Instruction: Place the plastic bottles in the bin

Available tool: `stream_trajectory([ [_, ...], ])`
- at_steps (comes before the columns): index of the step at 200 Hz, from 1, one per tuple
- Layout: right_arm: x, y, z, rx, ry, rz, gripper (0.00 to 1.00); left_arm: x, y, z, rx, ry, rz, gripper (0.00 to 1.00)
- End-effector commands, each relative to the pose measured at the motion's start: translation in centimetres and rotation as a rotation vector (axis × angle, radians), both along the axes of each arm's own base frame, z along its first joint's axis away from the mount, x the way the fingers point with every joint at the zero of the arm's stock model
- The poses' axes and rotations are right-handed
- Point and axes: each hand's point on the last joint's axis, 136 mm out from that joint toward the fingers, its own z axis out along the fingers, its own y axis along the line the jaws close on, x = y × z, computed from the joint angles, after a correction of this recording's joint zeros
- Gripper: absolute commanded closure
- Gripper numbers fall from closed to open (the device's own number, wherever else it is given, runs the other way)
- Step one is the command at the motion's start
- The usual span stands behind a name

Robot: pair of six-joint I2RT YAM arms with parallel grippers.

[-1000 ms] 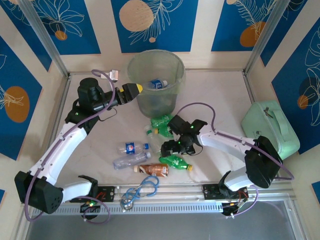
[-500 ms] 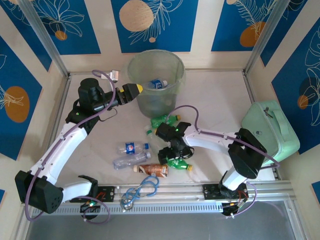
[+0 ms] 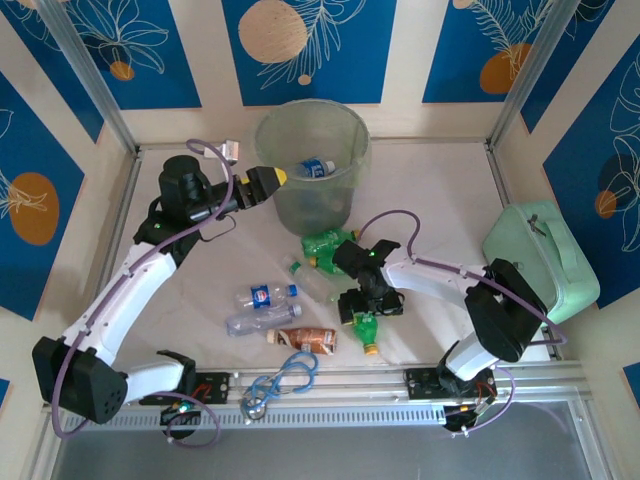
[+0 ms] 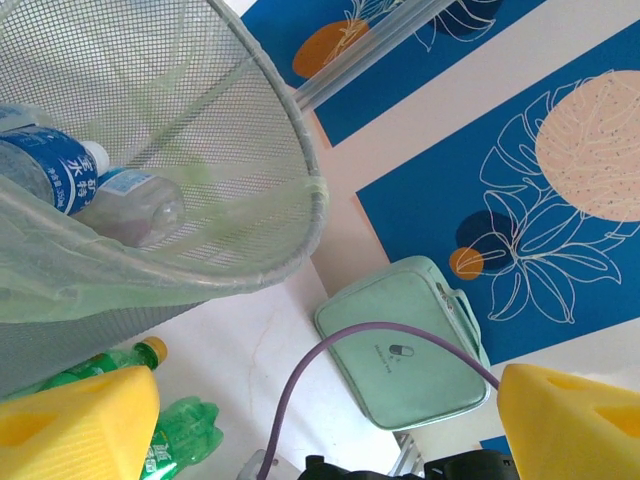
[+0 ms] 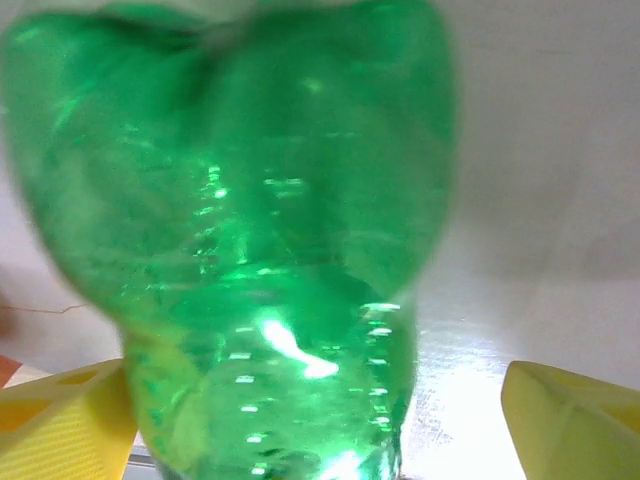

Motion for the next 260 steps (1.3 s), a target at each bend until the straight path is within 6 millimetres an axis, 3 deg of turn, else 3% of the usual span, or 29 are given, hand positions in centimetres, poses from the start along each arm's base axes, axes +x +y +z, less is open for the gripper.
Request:
stream_trajectory([
  [1, -0.7, 0.3, -0.1, 0.025, 0.033, -0.022, 0.08, -0.1, -0.5, 0.4, -0.017, -0.021, -0.014, 0.13],
  [35, -0.5, 1.4, -1.3, 0.037, 0.067, -0.044, 0.14, -0.4, -0.3, 0.2, -0.01, -0.018, -0.012, 0.13],
  [93, -0.4, 1.0, -2.0, 0.014, 0.067, -0.078, 0.31, -0.5, -0.1, -0.1, 0.004, -0.014, -0.006, 0.13],
  [123, -0.1, 1.0, -0.9, 0.041, 0.03, -0.089, 0.37, -0.4, -0.2, 0.1, -0.001, -0.016, -0.002, 0.13],
  [153, 0.7, 1.2, 1.6, 0.111, -0.044, -0.094, 0.4, -0.4, -0.1, 0.3, -0.003, -0.018, 0.0, 0.13],
  [167, 1.2, 1.5, 3.5, 0.169, -0.087, -0.096, 0.4, -0.5, -0.1, 0.6, -0.007, -0.022, -0.002, 0.13],
  [188, 2.2, 2.4, 7.8, 0.31, -0.181, -0.092, 0.41, -0.7, -0.2, 1.2, -0.019, -0.033, -0.007, 0.13],
  [246, 6.8, 5.8, 25.1, 0.944, -0.442, -0.098, 0.43, -1.4, -1.2, 4.0, -0.165, -0.078, -0.086, 0.1],
  [260, 7.6, 6.7, 28.4, 1.035, -0.485, -0.05, 0.43, -1.6, -1.7, 4.9, -0.206, -0.089, -0.121, 0.1],
])
